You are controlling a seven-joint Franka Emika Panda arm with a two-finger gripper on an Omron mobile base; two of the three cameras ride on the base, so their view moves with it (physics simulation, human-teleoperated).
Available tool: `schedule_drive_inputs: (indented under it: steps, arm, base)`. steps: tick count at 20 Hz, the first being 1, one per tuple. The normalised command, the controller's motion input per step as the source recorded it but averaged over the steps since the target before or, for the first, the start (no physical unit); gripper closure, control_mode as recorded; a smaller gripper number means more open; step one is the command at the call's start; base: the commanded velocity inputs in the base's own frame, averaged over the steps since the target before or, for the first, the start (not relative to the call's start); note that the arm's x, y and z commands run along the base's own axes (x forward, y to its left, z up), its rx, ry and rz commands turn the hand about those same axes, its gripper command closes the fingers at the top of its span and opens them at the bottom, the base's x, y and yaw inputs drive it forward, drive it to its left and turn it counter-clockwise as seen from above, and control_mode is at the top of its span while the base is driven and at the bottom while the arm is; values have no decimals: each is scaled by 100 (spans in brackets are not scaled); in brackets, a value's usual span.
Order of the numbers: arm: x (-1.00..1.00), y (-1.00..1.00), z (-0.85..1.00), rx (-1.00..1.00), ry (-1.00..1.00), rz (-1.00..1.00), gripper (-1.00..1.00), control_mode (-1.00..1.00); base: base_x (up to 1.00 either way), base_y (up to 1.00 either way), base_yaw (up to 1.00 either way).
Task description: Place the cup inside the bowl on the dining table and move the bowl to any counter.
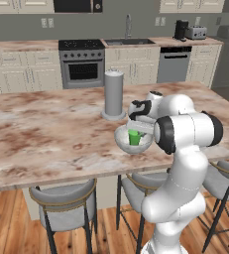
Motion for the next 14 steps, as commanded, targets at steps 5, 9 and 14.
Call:
schedule_drive_inputs:
  steps: [5, 9, 14]
  arm:
    - [1, 0, -5, 0, 1, 0, 100, -100]
    - [0, 0, -2, 0, 0, 0, 100, -100]
    - [0, 0, 0, 0, 0, 0, 100, -100]
  base:
    - [0, 0, 0]
    - [0, 0, 0]
    - [0, 0, 0]
